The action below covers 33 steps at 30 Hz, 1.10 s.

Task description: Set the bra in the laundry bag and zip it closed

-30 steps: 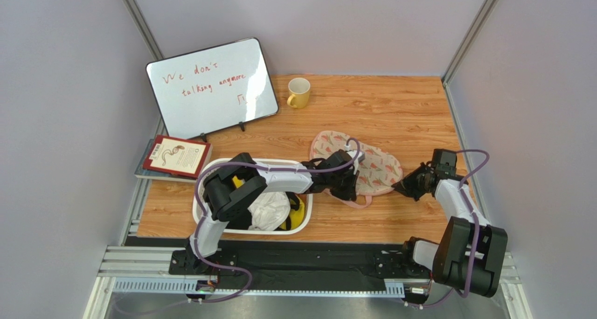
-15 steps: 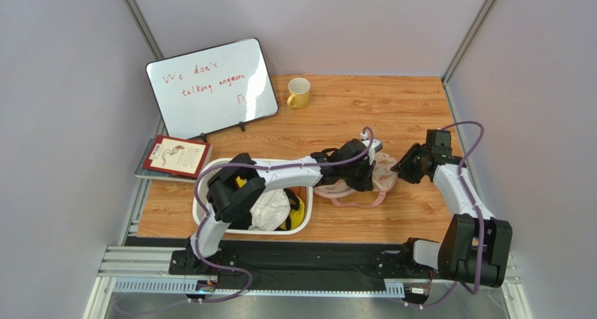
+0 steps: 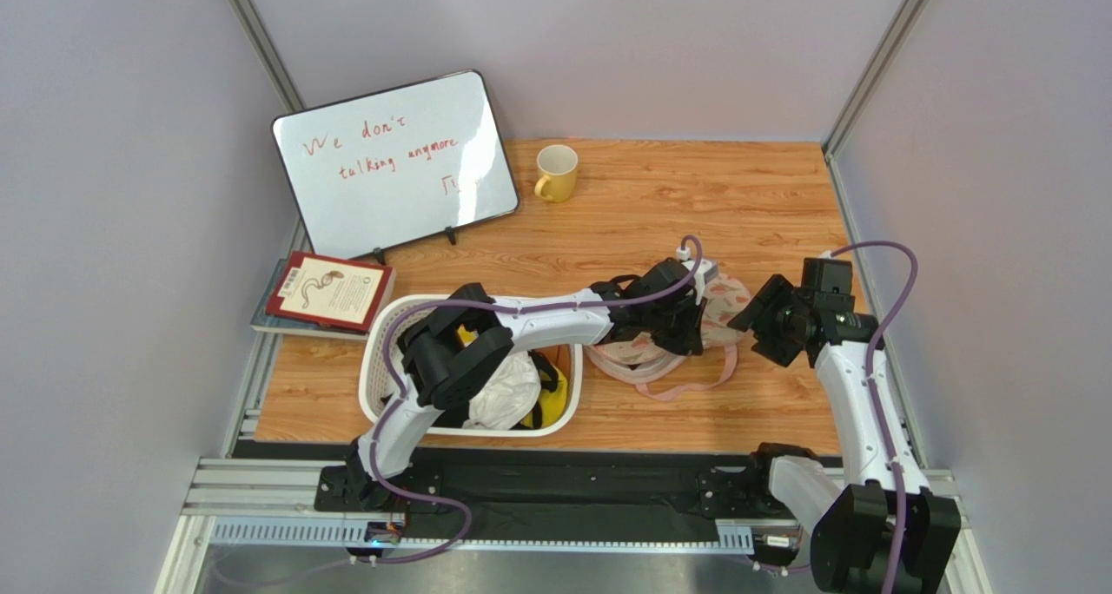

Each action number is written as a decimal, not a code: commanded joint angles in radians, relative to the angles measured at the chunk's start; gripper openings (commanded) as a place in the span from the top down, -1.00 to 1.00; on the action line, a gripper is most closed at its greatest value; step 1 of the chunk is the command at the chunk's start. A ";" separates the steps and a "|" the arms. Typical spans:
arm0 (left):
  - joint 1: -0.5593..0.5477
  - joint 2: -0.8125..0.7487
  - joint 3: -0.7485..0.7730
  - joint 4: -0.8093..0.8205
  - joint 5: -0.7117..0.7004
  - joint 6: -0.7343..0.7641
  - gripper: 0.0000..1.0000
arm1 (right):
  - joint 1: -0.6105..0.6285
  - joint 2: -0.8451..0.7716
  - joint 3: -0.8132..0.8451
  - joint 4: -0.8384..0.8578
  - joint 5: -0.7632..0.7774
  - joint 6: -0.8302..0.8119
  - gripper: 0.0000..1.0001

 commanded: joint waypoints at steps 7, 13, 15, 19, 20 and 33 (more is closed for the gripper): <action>-0.006 -0.050 0.001 0.026 0.032 -0.019 1.00 | 0.005 -0.102 -0.171 0.202 -0.211 0.161 0.10; -0.027 -0.082 -0.037 0.049 0.040 -0.024 1.00 | 0.005 -0.045 -0.213 0.268 -0.198 0.173 0.14; -0.035 -0.088 -0.039 0.052 0.042 -0.022 1.00 | 0.005 -0.045 -0.230 0.304 -0.186 0.179 0.14; -0.038 -0.091 -0.033 0.046 0.042 -0.021 1.00 | 0.005 -0.043 -0.239 0.306 -0.187 0.182 0.15; -0.038 -0.091 -0.031 0.041 0.042 -0.018 1.00 | 0.007 -0.046 -0.237 0.300 -0.181 0.179 0.15; -0.041 -0.101 -0.020 0.032 0.045 -0.013 1.00 | 0.005 -0.003 -0.268 0.331 -0.138 0.219 0.30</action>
